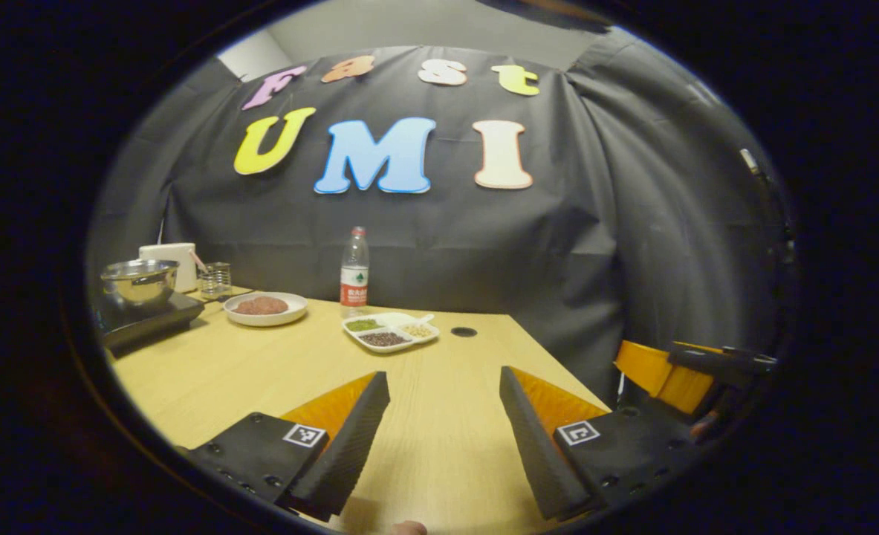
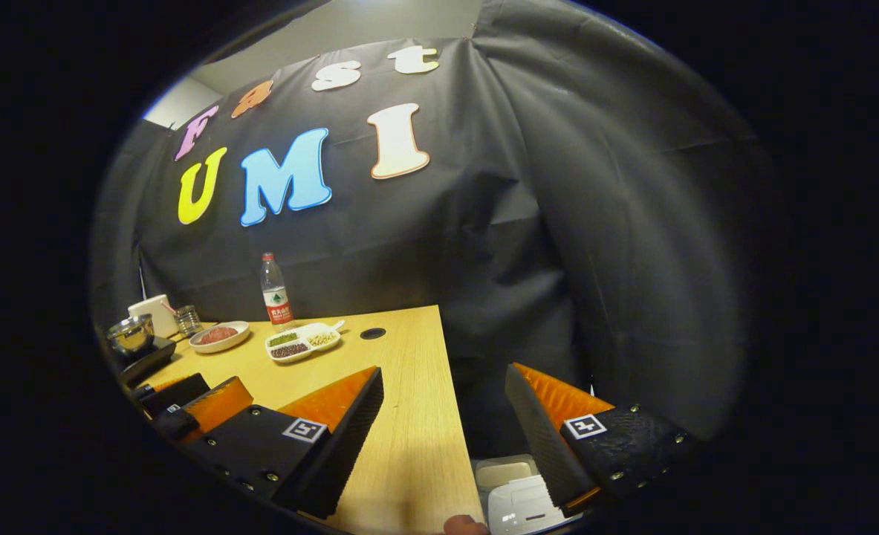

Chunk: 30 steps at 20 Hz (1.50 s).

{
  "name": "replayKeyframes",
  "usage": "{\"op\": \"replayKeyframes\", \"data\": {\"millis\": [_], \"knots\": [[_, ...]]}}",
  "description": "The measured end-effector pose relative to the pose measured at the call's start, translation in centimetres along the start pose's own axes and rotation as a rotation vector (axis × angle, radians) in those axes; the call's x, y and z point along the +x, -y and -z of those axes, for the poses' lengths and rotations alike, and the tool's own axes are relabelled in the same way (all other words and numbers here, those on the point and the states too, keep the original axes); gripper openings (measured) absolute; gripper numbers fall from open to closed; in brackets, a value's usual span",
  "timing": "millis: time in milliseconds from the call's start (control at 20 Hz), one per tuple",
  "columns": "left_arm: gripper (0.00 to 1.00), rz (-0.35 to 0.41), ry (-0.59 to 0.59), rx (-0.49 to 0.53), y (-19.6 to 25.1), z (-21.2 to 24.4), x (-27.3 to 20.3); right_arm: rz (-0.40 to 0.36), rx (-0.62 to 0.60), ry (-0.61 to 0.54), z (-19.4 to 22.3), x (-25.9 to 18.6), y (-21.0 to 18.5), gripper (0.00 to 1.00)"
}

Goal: First push the handle of the pot to place it horizontally, then grasp the pot with both hands and set it on the induction cooktop.

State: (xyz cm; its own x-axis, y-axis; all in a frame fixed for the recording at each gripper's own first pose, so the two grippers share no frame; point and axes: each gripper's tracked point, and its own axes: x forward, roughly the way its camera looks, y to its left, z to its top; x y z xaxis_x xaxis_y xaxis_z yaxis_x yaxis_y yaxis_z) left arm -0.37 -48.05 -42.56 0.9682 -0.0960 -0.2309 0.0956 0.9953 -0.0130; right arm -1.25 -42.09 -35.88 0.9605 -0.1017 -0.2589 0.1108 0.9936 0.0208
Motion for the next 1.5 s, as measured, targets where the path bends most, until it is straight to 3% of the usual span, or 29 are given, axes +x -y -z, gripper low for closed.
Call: {"op": "replayKeyframes", "data": {"millis": [50,150,300,400,500,600,700,800,850,950,1000,1050,1100,1150,1200,1300,1500], "knots": [[1.00,-0.025,0.006,0.026,0.0,0.0,-1.3,-0.001,-0.006,-0.030,0.9,-0.2,0.2,1.00],[0.97,-0.047,0.026,0.048,-0.2,0.0,-2.8,0.018,-0.015,-0.005,0.2,-0.8,0.8,0.95],[1.00,-0.048,-0.014,0.038,0.3,1.2,-4.7,-0.024,-0.059,0.006,0.8,-2.4,-0.9,1.00],[1.00,-0.053,0.057,0.051,0.9,-0.2,-6.8,-0.063,-0.119,0.067,0.0,-4.6,-1.9,1.00],[0.97,-0.050,0.089,0.054,1.0,-0.4,-7.9,-0.046,-0.102,0.055,0.7,-6.3,-1.1,0.98],[1.00,-0.047,0.122,0.054,1.0,-0.7,-8.8,-0.050,-0.110,0.137,-0.5,-8.2,-1.5,0.98],[0.98,-0.049,0.074,0.049,1.0,0.4,-7.7,-0.051,-0.108,0.148,-0.5,-8.9,-1.1,0.98],[0.99,-0.044,0.112,0.059,1.5,-0.5,-8.3,-0.051,-0.113,0.133,0.4,-8.7,-1.5,0.98],[0.92,-0.047,0.106,0.052,1.3,-0.1,-8.0,-0.046,-0.097,0.147,-0.4,-8.8,-1.3,1.00],[0.93,-0.047,0.104,0.065,1.2,0.1,-7.6,-0.048,-0.101,0.132,0.3,-8.7,-1.5,0.99],[1.00,-0.049,0.104,0.056,1.2,0.0,-7.6,-0.048,-0.098,0.136,0.1,-8.9,-1.5,1.00],[1.00,-0.048,0.110,0.062,1.2,0.0,-7.8,-0.048,-0.096,0.129,0.1,-8.8,-1.5,1.00],[0.92,-0.049,0.114,0.065,1.3,-0.1,-7.7,-0.051,-0.102,0.131,0.4,-8.9,-1.5,1.00],[1.00,-0.050,0.112,0.066,1.3,0.0,-7.8,-0.049,-0.094,0.135,0.1,-8.8,-1.4,1.00],[0.91,-0.052,0.110,0.062,1.2,0.0,-7.7,-0.050,-0.094,0.135,0.1,-8.8,-1.6,1.00],[0.97,-0.051,0.112,0.064,1.2,-0.1,-7.8,-0.052,-0.096,0.134,0.1,-8.8,-1.5,0.99],[0.97,-0.051,0.111,0.063,1.3,-0.1,-7.7,-0.052,-0.094,0.134,0.1,-8.8,-1.6,1.00]]}}
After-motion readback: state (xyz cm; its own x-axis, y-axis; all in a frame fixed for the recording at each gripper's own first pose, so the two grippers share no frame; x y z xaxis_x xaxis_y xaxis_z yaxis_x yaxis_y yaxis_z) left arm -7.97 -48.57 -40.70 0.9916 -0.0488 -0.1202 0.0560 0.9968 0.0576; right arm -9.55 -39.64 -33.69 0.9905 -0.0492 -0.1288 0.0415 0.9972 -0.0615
